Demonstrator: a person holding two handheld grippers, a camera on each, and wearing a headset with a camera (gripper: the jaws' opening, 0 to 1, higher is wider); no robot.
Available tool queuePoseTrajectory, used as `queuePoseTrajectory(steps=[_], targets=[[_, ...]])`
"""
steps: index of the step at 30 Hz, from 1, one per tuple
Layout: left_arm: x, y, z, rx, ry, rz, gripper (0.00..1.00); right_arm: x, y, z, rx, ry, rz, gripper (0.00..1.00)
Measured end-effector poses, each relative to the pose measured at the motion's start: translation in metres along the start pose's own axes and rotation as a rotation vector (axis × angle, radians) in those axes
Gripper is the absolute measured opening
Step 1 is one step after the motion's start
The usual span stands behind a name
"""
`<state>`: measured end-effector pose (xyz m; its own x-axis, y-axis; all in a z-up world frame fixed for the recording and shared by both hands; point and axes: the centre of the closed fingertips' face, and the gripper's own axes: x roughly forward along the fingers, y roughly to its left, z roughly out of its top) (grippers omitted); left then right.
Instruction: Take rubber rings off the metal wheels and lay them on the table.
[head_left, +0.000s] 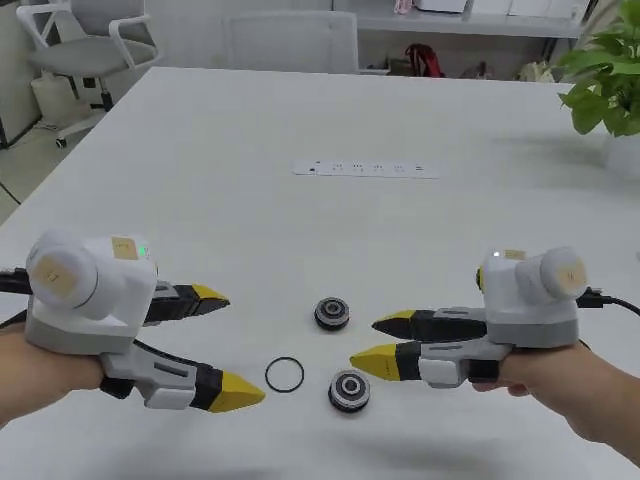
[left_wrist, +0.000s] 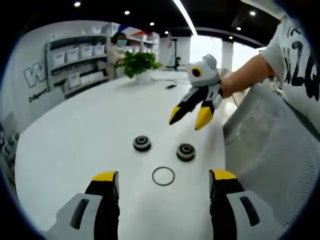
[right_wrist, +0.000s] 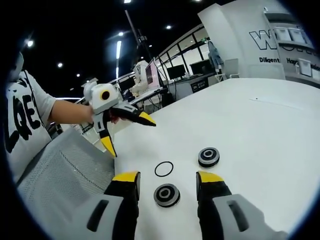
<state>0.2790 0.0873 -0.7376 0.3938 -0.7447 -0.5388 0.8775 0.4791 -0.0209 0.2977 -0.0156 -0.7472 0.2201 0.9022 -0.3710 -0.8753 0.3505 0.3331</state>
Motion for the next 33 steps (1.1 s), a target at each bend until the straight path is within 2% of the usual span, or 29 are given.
queuePoseTrajectory(steps=[19, 33], targets=[[0.02, -0.004, 0.013, 0.03, -0.012, -0.025, 0.72, -0.005, -0.002, -0.018, -0.029, 0.028, 0.0, 0.42], [0.04, -0.01, 0.013, 0.05, 0.011, -0.062, 0.71, -0.004, -0.002, -0.03, -0.068, 0.061, 0.013, 0.41]])
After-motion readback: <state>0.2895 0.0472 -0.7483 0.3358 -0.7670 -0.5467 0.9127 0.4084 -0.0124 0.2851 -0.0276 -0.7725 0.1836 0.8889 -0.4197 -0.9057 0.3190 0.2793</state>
